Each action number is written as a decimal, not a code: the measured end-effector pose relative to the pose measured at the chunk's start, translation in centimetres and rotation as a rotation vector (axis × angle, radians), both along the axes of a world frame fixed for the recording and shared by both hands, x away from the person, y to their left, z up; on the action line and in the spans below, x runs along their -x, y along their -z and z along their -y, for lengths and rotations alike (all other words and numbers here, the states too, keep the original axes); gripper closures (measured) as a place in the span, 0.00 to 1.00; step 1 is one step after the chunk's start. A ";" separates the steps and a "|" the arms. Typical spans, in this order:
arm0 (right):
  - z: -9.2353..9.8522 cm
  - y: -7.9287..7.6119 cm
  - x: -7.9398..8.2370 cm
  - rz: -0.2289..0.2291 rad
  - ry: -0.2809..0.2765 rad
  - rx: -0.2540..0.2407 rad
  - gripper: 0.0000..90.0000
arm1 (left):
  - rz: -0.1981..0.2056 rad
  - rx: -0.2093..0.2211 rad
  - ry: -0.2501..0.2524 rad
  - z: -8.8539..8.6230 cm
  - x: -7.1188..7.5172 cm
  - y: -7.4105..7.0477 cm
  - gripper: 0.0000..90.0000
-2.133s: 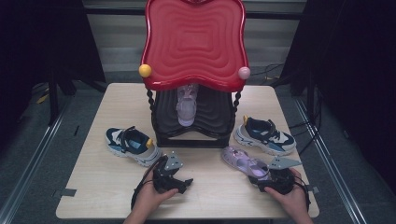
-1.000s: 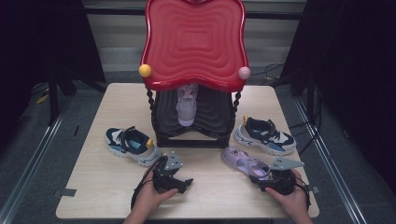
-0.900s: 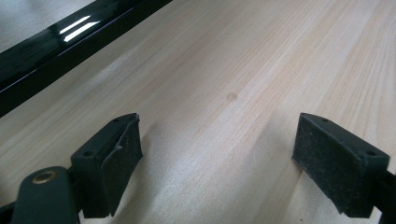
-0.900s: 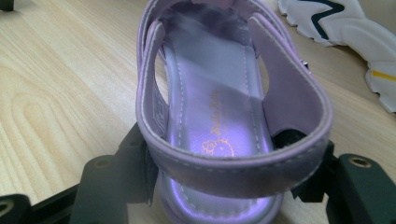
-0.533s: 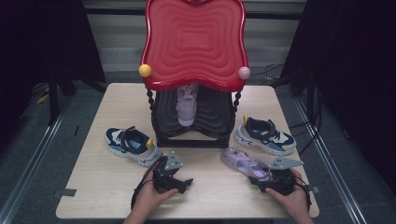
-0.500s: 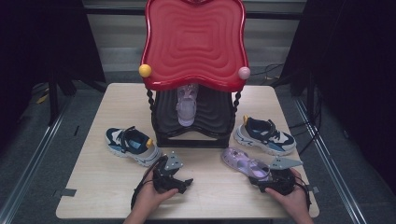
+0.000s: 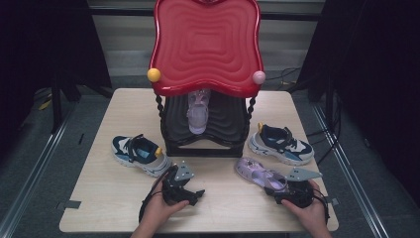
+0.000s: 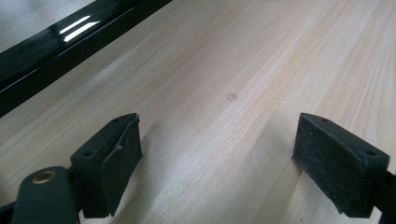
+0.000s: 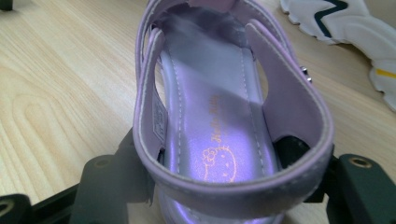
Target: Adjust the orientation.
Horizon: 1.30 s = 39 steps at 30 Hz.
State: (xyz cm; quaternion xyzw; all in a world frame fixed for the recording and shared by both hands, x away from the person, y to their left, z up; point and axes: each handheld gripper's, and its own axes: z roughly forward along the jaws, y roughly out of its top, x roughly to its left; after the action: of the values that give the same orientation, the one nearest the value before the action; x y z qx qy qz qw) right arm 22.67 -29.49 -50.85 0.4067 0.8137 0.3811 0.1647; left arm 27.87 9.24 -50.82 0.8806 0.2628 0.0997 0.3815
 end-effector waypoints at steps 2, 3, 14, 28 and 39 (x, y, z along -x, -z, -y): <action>0.1 0.0 0.2 0.007 0.008 -0.001 0.41 | 0.000 0.000 0.000 0.0 0.0 0.0 0.16; 0.2 -0.2 0.3 0.015 0.016 -0.002 0.41 | 0.000 0.000 0.000 0.0 0.0 0.0 0.16; -1.6 -2.3 1.7 0.047 0.006 0.020 0.41 | -0.001 0.001 -0.002 0.0 0.0 0.0 0.16; -3.9 -4.4 1.8 0.063 0.014 0.006 0.41 | -0.002 0.001 0.000 0.0 0.0 0.0 0.16; -5.2 -6.8 1.2 0.087 0.034 -0.029 0.41 | -0.002 0.001 0.000 0.0 0.0 0.0 0.16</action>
State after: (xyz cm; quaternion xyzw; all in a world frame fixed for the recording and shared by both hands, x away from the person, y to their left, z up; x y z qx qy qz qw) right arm 21.49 -24.29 -44.03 0.4057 0.7933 0.4073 0.2005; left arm 27.86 9.24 -50.83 0.8805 0.2632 0.0987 0.3817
